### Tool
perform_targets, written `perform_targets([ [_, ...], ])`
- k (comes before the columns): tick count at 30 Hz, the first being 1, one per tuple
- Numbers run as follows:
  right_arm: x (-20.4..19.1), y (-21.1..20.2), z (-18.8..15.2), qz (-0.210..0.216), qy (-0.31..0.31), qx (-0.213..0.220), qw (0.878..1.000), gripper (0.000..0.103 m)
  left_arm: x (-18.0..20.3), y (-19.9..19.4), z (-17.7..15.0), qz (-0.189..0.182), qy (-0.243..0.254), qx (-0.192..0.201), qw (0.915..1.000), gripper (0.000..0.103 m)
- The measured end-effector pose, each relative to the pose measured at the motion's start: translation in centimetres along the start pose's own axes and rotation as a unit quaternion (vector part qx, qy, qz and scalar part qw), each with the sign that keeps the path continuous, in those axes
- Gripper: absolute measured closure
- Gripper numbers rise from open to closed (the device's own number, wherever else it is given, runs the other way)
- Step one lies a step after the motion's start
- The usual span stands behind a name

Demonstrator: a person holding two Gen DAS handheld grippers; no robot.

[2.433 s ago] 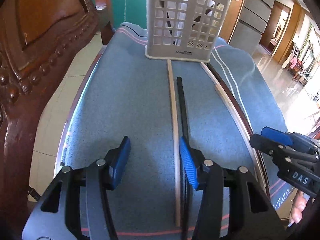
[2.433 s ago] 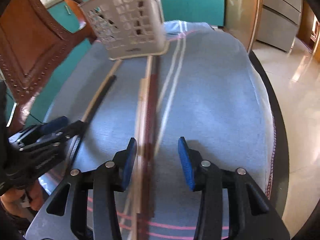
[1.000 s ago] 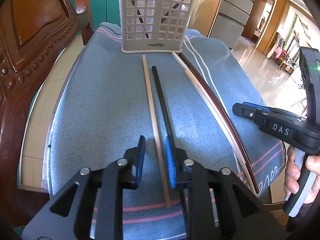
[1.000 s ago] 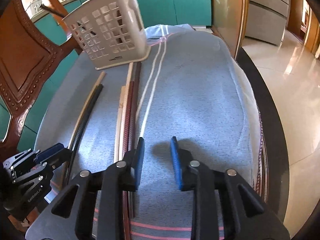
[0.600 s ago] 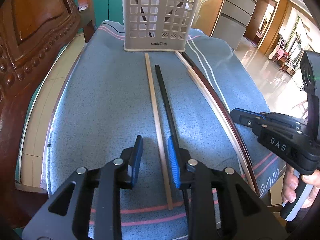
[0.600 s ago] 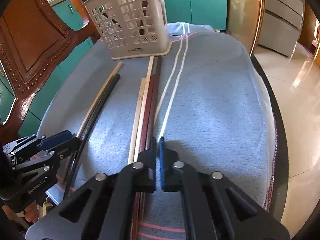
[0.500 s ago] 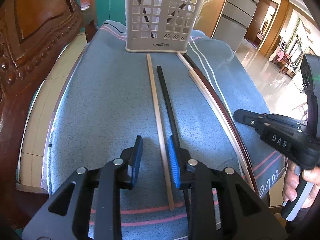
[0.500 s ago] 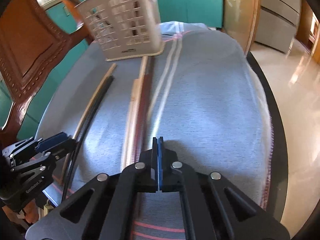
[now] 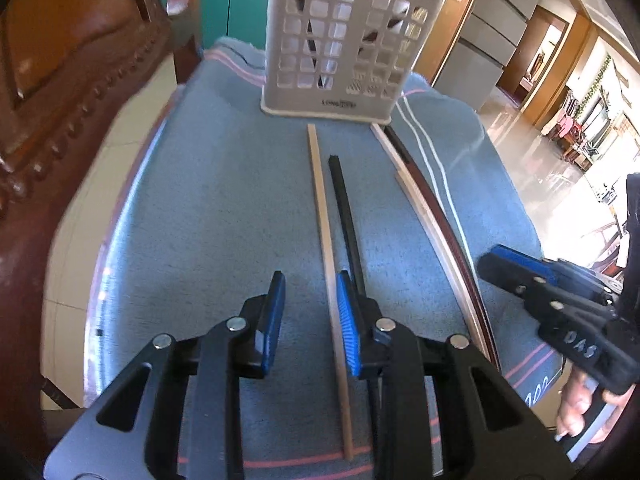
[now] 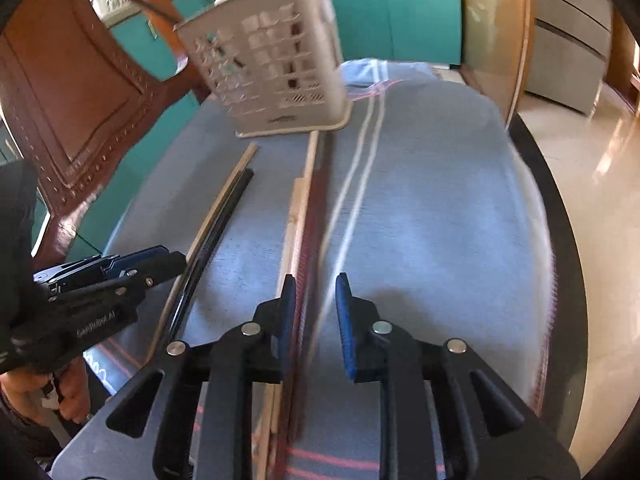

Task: Organize utensils
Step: 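Grasp a dark red chopstick with the right tool while the left tool grasps a light wooden one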

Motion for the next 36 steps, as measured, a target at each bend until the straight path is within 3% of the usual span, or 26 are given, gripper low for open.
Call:
perform_targets([
  [8, 1.6, 0.3, 0.4, -0.002, 0.033, -0.006, 0.999, 0.082, 0.3, 0.1, -0.1, 0.011, 0.013, 0.006, 0.9998, 0.075],
  [15, 4.4, -0.7, -0.6, 0.044, 0.113, -0.015, 0.993, 0.086, 0.1, 0.2, -0.2, 0.005, 0.011, 0.011, 0.9999, 0.075],
  [18, 4.3, -1.1, -0.9, 0.019, 0.096, -0.012, 0.995, 0.088, 0.0, 0.1, -0.2, 0.003, 0.009, 0.011, 0.9999, 0.075],
  [21, 1.9, -0.8, -0.8, -0.053, 0.021, -0.007, 0.998, 0.088, 0.2, 0.1, -0.3, 0.01, 0.014, 0.013, 0.9998, 0.075],
  [22, 1.7, -0.7, -0.6, -0.053, 0.019, -0.005, 0.998, 0.088, 0.3, 0.1, -0.4, 0.012, 0.015, 0.013, 0.9997, 0.075],
  [25, 1.4, -0.5, 1.9, -0.023, 0.016, 0.017, 0.999, 0.088, 0.4, 0.1, -0.3, 0.014, 0.019, 0.012, 0.9996, 0.075],
  [28, 0.7, 0.9, 5.5, -0.018, -0.004, 0.034, 0.999, 0.087, 0.6, 0.2, -0.3, 0.02, 0.023, 0.012, 0.9995, 0.074],
  [30, 0.2, 3.1, 7.8, -0.02, -0.012, 0.02, 1.0, 0.087, 0.6, 0.2, -0.3, 0.023, 0.023, 0.011, 0.9994, 0.074],
  [33, 0.4, 5.6, 9.2, -0.059, -0.012, -0.006, 0.998, 0.087, 0.7, 0.3, -0.2, 0.024, 0.023, 0.009, 0.9994, 0.074],
  [36, 1.1, 6.2, 9.5, -0.05, 0.0, -0.007, 0.999, 0.091, 0.8, 0.3, -0.3, 0.027, 0.026, 0.009, 0.9993, 0.074],
])
Point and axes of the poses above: each gripper's, at about its wrist camera, not at the fingertips, and y roughly the way its jaws point, x to its right, z to its top, the point moved 3 cm from there along y, roughly the way its jaws point, and after that the axes turned 3 degrees about -x, right-handed, at the moved point
